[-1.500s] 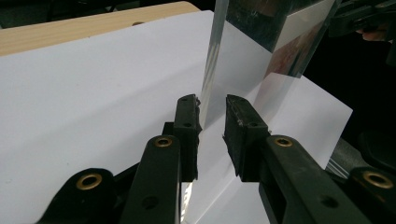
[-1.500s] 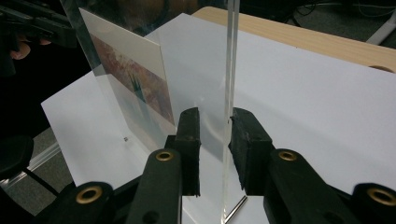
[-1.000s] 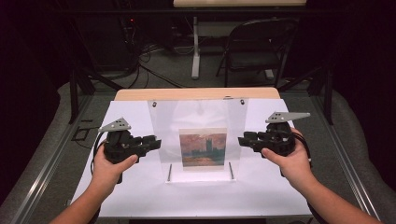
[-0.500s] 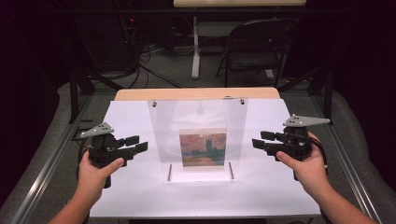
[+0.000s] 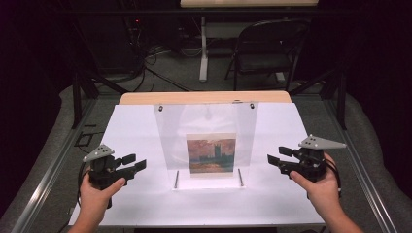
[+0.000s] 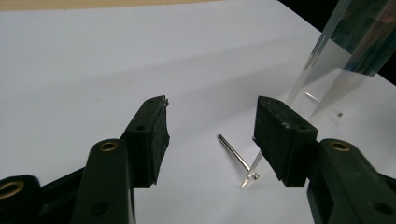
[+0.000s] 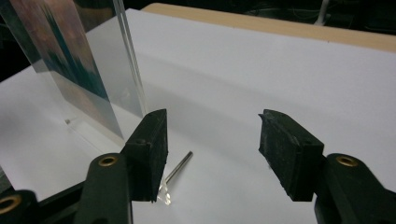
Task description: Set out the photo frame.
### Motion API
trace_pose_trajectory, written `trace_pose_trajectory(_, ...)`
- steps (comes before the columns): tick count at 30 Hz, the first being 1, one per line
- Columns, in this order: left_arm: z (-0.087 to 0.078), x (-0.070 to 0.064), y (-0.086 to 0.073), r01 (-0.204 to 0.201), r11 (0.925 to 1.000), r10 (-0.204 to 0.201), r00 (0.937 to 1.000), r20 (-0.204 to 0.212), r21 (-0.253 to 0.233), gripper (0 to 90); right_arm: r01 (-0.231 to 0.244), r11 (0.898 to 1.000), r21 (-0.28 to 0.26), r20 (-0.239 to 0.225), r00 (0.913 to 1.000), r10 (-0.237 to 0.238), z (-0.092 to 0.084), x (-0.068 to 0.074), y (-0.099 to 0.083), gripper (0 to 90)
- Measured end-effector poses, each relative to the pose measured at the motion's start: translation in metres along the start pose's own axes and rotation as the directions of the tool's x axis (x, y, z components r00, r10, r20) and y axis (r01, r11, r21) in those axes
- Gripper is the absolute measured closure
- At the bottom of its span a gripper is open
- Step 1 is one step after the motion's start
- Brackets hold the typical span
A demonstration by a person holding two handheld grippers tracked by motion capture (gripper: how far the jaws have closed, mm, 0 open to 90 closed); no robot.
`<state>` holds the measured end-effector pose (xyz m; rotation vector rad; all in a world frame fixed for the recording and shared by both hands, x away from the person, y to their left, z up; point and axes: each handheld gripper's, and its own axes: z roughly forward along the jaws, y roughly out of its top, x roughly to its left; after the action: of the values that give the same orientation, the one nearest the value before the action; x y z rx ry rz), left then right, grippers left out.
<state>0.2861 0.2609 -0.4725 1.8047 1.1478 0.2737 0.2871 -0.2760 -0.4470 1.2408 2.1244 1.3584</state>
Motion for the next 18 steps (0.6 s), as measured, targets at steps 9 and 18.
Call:
trace_pose_trajectory(9,0.023,0.008,-0.042,0.014,0.9999,-0.014,0.9979,-0.063,0.003,44.1,0.002,1.000,0.023,0.049,0.9988,-0.003,0.027,0.005,-0.048,41.5)
trace_pose_trajectory(18,0.031,0.009,-0.052,-0.030,0.9995,0.031,0.9949,-0.096,0.007,42.7,0.050,0.998,0.028,0.081,0.9954,-0.052,0.044,0.008,-0.075,41.4)
